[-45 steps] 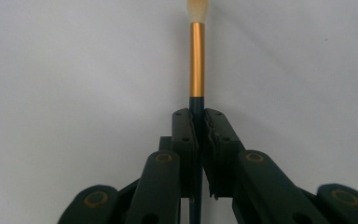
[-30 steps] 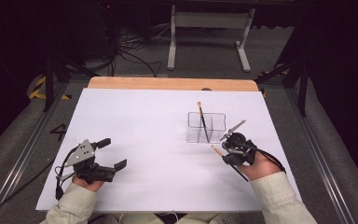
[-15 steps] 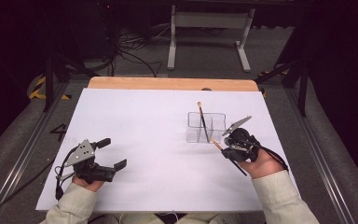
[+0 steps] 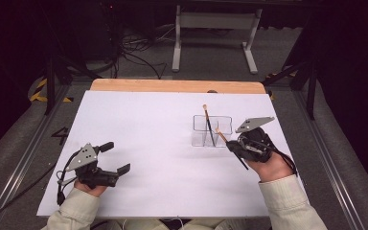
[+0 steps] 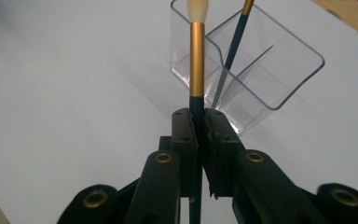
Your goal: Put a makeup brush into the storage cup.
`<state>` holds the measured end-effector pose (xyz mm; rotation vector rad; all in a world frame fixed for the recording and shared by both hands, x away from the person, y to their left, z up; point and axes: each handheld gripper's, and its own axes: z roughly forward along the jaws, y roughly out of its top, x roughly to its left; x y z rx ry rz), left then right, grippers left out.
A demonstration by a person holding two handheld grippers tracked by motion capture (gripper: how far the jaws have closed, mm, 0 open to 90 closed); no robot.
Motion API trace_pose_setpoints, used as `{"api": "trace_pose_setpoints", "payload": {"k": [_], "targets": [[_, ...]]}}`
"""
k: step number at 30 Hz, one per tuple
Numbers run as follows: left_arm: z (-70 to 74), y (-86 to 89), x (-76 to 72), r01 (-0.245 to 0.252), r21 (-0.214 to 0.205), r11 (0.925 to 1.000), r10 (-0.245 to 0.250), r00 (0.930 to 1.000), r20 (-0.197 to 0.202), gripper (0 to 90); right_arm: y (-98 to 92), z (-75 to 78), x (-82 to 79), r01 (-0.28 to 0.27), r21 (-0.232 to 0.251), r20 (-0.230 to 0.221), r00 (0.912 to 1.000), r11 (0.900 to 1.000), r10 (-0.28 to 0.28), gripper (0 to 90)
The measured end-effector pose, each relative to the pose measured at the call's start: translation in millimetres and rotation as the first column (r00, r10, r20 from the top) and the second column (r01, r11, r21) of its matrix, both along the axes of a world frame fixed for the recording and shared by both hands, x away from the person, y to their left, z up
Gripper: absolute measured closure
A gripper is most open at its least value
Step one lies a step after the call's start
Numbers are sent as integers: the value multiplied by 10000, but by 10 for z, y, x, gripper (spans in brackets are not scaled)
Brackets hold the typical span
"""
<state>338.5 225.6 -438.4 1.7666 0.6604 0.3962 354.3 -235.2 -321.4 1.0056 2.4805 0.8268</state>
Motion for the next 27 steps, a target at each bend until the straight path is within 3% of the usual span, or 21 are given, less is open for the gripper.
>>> {"api": "trace_pose_setpoints", "payload": {"k": [9, 16, 22, 27], "targets": [[-1, -1, -3, -5, -40, 10000, 4, 10000, -27, 3, -63, 62, -40, -143, 874, 1187, 9929, 9961, 38, 833], [-1, 0, -1, 5, -40, 10000, -5, 10000, -26, 3, -126, 63, -68, -365, 1741, 1927, 9812, 9841, 23, 833], [0, -1, -1, 13, -44, 10000, -13, 10000, -26, 3, -154, 40, -94, -651, 2038, 2662, 9639, 9769, 87, 832], [-1, -1, -1, 19, -48, 10000, -19, 10000, -23, 3, -213, -2, -105, -948, 2598, 3251, 9457, 9610, 54, 831]]}}
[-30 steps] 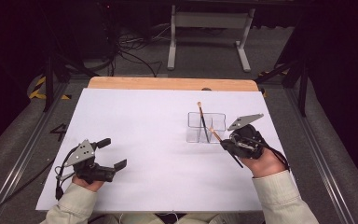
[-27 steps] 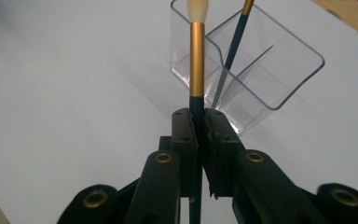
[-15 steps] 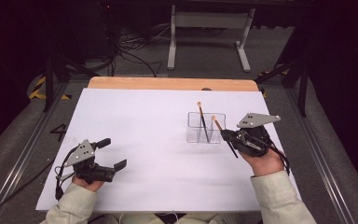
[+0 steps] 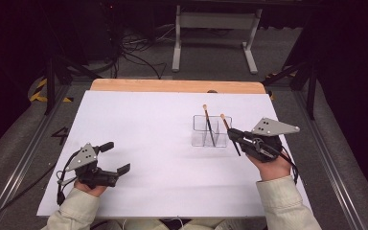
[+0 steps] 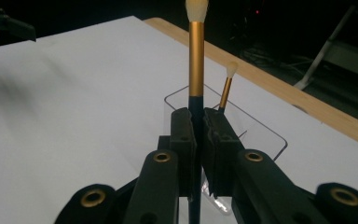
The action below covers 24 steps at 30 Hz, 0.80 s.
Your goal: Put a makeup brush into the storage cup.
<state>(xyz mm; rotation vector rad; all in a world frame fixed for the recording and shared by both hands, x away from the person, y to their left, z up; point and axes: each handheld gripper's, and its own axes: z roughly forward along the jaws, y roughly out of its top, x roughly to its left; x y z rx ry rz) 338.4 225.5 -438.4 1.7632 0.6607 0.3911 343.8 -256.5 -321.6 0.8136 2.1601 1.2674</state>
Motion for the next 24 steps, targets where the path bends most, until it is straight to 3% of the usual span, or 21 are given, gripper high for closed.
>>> {"api": "trace_pose_setpoints", "payload": {"k": [11, 14, 24], "targets": [[-3, -6, -1, 5, -31, 10000, -5, 10000, -5, 3, -105, -82, 1, -241, 1096, 640, 9978, 9937, 171, 830], [-3, -8, 1, 37, -45, 10000, -37, 10000, -8, 3, -146, -122, 9, -408, 1585, 1013, 9945, 9865, 248, 831], [-1, -9, 4, 66, -44, 10000, -67, 10000, -10, 3, -204, -170, 20, -570, 2143, 1336, 9906, 9751, 285, 831]]}}
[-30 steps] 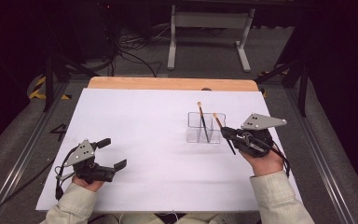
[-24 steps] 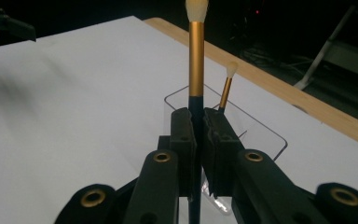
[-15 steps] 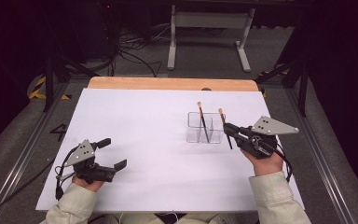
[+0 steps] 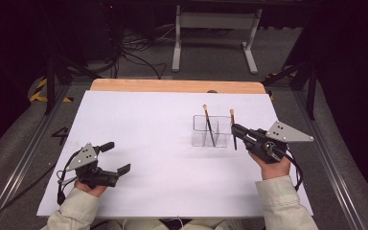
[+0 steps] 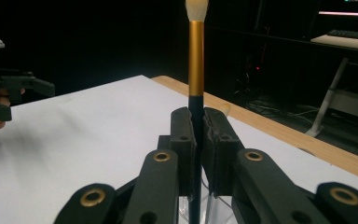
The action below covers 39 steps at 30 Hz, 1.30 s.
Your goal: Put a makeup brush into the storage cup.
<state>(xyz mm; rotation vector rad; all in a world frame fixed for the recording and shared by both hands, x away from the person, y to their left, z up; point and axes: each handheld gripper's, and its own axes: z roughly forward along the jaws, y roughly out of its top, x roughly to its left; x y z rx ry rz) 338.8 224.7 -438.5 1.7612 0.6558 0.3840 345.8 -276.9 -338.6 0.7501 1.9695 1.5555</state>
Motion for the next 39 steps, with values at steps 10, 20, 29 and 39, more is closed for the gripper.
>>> {"api": "trace_pose_setpoints", "payload": {"k": [10, 20, 29, 39], "targets": [[-2, -2, -2, -5, -23, 10000, 5, 10000, 16, 3, -81, -57, 98, -161, 699, 68, 9999, 9974, 157, 830], [-2, 9, -11, -22, 60, 10000, 22, 10000, 21, 3, -106, -64, 198, -409, 1133, 555, 9979, 9927, 348, 831], [-8, 50, -50, -146, 117, 9998, 147, 9999, -22, 3, -71, -69, 319, -371, 1201, 773, 9966, 9921, 279, 829], [-12, 83, -73, -245, 122, 9996, 245, 9997, -7, 3, 19, -59, 487, -322, 1239, 717, 9972, 9918, 234, 827]]}}
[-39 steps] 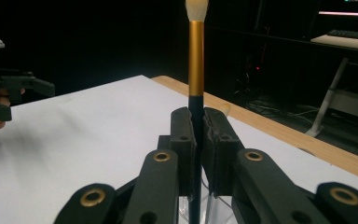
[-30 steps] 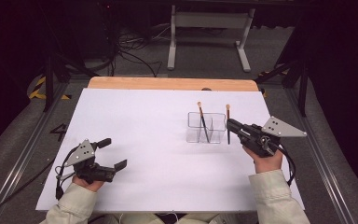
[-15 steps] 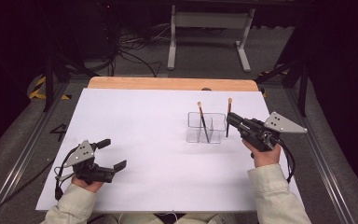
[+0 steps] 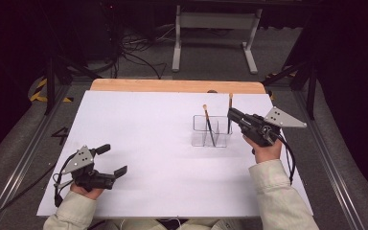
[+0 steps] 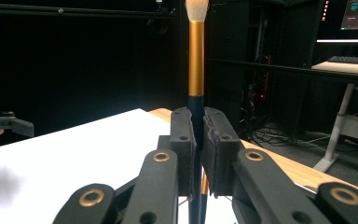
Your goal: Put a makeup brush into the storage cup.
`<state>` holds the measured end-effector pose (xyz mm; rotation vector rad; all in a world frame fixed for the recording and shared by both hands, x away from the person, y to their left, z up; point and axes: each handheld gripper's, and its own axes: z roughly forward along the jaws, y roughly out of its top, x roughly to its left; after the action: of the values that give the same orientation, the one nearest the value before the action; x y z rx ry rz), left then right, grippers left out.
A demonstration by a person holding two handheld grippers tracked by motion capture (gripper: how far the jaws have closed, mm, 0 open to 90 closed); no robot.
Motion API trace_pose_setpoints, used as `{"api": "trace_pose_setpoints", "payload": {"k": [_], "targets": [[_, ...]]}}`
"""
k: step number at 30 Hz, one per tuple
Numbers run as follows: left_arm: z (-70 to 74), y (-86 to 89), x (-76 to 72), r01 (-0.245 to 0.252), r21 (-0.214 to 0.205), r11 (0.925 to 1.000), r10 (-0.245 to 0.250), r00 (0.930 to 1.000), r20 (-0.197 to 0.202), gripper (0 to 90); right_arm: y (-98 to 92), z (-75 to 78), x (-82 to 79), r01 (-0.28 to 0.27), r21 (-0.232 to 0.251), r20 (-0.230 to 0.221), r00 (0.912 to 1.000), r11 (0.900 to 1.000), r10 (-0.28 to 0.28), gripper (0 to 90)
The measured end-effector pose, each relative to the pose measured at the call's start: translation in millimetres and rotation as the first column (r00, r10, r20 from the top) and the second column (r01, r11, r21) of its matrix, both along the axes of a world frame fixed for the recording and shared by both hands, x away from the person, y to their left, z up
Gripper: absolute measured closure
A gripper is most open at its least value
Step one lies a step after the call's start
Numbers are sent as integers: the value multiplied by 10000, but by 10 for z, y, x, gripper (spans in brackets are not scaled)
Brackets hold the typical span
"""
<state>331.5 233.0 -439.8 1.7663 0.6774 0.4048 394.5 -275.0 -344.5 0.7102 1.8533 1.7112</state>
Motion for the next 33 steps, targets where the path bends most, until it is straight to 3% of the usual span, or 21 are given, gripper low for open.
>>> {"api": "trace_pose_setpoints", "payload": {"k": [19, 29, 33], "targets": [[-3, -20, 20, 75, -103, 9999, -75, 9999, -69, 3, 188, 10, 192, 14, -100, -19, 10000, 9999, -15, 827], [-2, -20, 20, 95, -108, 9999, -96, 9999, -64, 3, 232, -38, 274, 53, 92, -53, 10000, 9999, -53, 827], [-2, -20, 20, 106, -110, 9999, -107, 9999, -58, 3, 249, -91, 328, 128, 260, -274, 9996, 9996, -121, 827]]}}
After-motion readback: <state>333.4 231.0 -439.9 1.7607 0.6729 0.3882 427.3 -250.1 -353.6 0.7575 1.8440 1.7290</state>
